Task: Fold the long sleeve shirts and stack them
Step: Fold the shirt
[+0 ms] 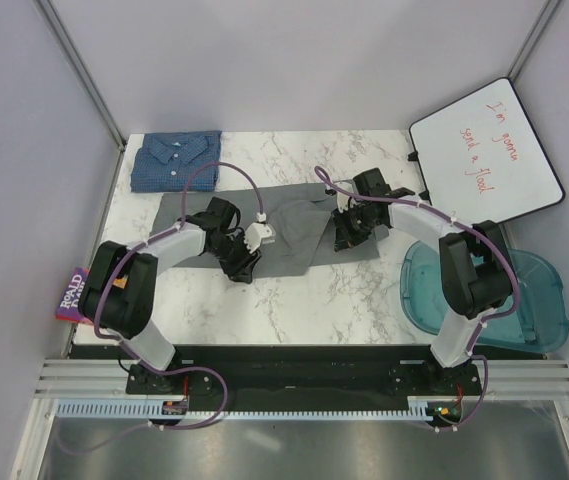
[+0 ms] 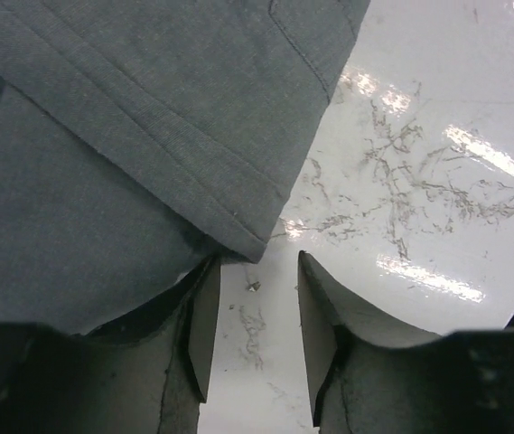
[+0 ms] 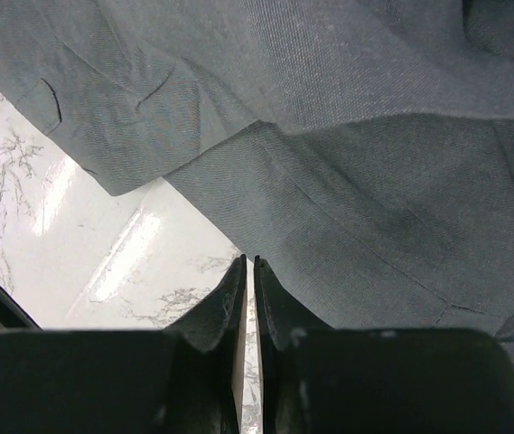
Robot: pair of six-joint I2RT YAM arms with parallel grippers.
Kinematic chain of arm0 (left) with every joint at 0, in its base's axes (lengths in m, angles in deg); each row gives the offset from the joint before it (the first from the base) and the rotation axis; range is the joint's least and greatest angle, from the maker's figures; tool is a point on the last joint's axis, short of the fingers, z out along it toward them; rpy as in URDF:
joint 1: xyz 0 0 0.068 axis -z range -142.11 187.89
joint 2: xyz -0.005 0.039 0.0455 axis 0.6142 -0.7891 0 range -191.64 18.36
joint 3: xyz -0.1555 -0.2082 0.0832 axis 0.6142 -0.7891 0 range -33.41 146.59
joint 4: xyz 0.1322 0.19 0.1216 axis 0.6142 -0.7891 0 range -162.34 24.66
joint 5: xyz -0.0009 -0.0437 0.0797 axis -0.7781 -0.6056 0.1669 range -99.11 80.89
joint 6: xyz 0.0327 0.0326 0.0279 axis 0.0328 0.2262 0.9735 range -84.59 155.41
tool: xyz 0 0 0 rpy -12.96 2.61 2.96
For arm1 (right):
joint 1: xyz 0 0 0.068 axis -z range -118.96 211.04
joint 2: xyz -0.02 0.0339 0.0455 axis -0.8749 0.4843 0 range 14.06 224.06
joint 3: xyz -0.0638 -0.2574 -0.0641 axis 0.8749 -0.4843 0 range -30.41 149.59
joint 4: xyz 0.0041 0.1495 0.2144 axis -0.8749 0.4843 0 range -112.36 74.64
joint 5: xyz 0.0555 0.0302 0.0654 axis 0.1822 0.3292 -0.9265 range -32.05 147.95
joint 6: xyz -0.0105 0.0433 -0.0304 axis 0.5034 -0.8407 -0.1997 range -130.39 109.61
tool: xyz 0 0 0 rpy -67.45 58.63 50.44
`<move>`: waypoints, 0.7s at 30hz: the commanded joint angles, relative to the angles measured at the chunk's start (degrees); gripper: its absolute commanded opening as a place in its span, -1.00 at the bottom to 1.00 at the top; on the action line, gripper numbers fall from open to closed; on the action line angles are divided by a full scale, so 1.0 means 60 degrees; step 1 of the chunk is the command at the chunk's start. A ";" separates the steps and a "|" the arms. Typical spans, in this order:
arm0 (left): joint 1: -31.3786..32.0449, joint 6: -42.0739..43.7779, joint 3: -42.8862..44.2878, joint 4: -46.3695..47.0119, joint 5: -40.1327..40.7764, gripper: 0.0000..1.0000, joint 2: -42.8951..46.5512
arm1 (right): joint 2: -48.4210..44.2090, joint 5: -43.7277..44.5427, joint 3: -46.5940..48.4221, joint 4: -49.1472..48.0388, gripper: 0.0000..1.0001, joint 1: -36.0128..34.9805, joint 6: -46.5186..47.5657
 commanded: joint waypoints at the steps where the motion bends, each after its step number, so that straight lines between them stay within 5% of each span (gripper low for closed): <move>1: 0.0035 -0.0562 -0.0002 0.0596 0.0711 0.03 0.0348 | -0.0069 0.0030 0.0012 -0.0077 -0.75 0.0038 0.0005; 8: 0.0269 -0.0738 0.0174 0.0655 0.0449 0.09 -0.0590 | 0.0268 -0.0102 0.0202 -0.0107 -0.74 0.0038 0.0121; 16: 0.0284 -0.0152 0.0421 -0.0866 -0.1601 -0.90 0.0712 | 0.0195 -0.0043 0.0319 0.0040 -0.73 0.0024 0.0210; 21: 0.0270 -0.0459 0.0949 -0.1147 -0.1808 -0.97 0.1255 | 0.0239 0.0088 0.0348 0.0054 -0.73 0.0082 0.0195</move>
